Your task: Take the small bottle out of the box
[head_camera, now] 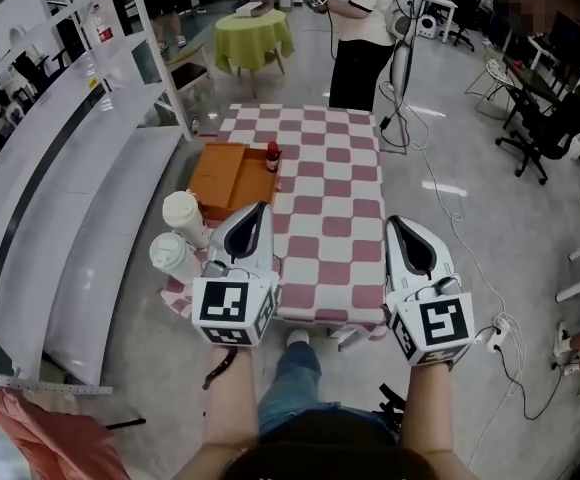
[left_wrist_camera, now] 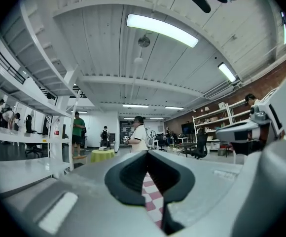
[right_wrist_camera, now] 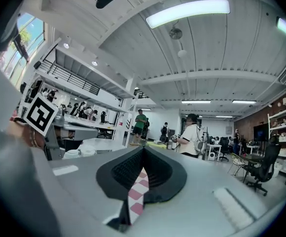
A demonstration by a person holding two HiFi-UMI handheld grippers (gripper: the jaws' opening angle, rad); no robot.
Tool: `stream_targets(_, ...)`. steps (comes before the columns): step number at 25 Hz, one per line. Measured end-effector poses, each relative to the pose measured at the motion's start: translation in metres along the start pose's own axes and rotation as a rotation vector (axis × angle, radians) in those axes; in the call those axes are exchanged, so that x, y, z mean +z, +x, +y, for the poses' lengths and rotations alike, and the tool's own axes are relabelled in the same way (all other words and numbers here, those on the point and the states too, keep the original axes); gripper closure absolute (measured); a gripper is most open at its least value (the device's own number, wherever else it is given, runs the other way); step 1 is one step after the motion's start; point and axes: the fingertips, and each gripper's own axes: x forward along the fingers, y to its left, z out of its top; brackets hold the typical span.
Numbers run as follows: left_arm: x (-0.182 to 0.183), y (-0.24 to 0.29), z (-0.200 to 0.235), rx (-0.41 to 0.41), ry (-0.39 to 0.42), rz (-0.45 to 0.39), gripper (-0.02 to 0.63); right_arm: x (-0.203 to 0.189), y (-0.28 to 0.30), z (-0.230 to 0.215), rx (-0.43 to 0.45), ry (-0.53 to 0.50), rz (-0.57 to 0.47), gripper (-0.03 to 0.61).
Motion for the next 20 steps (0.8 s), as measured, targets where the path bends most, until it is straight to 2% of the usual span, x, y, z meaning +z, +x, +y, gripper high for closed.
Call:
stream_targets(7, -0.013, 0.083, 0.055, -0.027, -0.035, 0.023, 0.615, -0.016, 0.090, -0.027, -0.019, 0.012, 0.054, 0.580)
stream_targets(13, -0.038, 0.147, 0.088, -0.047, -0.053, 0.064, 0.614, -0.039, 0.155, -0.047, -0.040, 0.031, 0.092, 0.580)
stream_targets(20, -0.067, 0.205, 0.118, -0.035, -0.052, 0.117, 0.614, -0.066, 0.210, -0.068, -0.055, 0.046, 0.141, 0.580)
